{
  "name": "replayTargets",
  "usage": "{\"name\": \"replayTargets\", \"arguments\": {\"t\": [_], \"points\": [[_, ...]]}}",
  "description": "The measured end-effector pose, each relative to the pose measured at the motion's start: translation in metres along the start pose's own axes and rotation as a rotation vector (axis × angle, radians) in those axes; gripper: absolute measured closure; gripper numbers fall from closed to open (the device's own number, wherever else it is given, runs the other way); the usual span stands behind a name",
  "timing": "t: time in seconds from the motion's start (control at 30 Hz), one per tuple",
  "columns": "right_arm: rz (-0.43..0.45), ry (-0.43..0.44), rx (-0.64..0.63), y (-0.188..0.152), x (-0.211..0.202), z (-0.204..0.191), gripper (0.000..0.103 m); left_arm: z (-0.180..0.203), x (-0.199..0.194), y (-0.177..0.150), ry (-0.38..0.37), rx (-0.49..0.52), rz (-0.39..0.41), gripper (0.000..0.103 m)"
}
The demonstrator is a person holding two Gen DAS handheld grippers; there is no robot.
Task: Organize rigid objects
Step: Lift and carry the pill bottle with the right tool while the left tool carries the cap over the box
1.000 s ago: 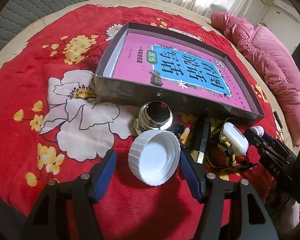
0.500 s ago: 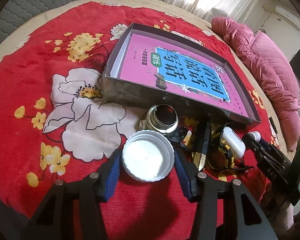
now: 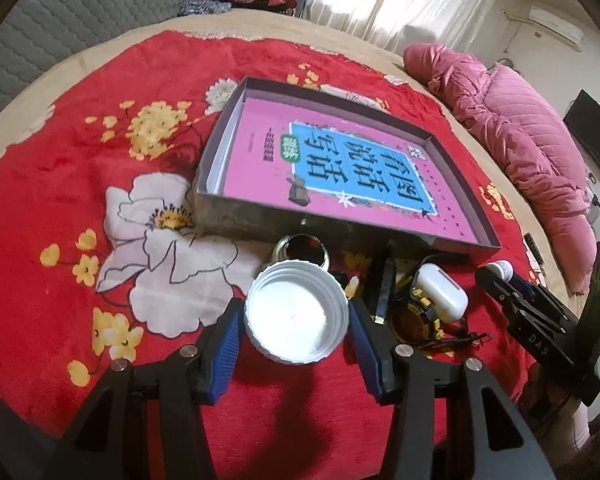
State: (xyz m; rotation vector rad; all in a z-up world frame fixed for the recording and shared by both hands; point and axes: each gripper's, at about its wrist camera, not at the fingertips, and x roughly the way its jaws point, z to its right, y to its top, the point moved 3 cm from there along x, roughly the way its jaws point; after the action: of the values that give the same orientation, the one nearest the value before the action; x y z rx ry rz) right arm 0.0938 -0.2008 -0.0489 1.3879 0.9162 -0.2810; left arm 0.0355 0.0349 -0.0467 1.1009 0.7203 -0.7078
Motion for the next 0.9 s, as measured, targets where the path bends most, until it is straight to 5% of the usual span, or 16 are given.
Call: {"name": "replayTargets", "arguments": {"t": [0.9], "points": [[0.006, -0.074, -0.08, 0.012, -0.013, -0.026, 0.056, -0.014, 0.0, 0.043, -0.03, -0.023, 0.14, 0.051]]}}
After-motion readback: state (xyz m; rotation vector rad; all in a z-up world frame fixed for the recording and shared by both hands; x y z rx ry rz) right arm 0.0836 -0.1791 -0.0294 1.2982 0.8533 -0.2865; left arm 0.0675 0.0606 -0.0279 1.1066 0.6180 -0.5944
